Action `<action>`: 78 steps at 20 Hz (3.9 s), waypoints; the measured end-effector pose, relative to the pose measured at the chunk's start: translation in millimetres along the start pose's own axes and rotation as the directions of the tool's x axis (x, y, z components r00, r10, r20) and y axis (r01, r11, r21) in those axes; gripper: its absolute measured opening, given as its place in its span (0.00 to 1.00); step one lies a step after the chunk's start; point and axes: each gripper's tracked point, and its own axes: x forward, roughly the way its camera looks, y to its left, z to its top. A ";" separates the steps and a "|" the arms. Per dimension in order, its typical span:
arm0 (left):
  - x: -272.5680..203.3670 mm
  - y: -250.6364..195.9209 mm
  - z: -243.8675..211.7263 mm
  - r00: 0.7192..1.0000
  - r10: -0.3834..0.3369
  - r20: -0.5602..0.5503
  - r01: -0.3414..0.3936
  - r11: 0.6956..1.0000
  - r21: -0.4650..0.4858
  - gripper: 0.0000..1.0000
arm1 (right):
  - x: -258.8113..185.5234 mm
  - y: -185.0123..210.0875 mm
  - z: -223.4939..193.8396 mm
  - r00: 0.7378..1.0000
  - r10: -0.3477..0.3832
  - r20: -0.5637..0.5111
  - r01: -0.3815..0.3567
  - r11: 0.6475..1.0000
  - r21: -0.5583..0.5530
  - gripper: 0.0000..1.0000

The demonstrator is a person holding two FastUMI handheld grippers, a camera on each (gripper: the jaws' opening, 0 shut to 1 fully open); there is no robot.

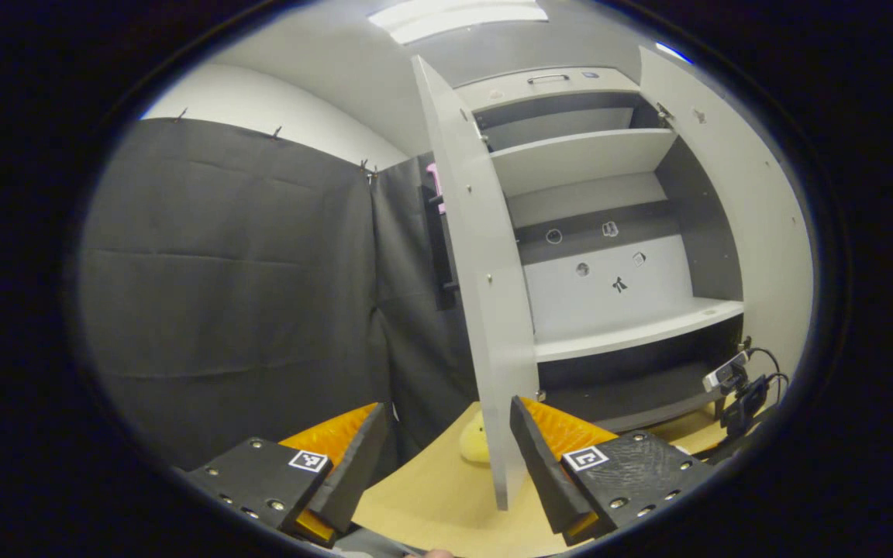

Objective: Grab one shoe with the right hand and put it into the shoe cabinet, grab the other shoe with the left hand and put it into the shoe cabinet; then close the right door with the right hand and the left door with the left hand.

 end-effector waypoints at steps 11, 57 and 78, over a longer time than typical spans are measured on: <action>-1.2 14.6 -2.1 0.999 0.039 0.005 -0.039 0.999 0.012 0.93 | 33.0 -9.7 -18.8 0.988 -0.112 -0.103 0.108 0.993 -0.046 0.32; -6.9 -134.5 -7.2 0.950 -0.310 0.030 0.311 0.948 -0.065 0.94 | -224.0 -50.7 171.6 0.766 0.002 0.642 -0.132 0.979 0.154 0.02; -2.0 -130.0 -33.2 0.951 -0.305 -0.048 0.303 0.952 -0.053 0.94 | -246.6 -65.8 179.7 0.805 -0.147 0.575 0.016 0.974 0.227 0.25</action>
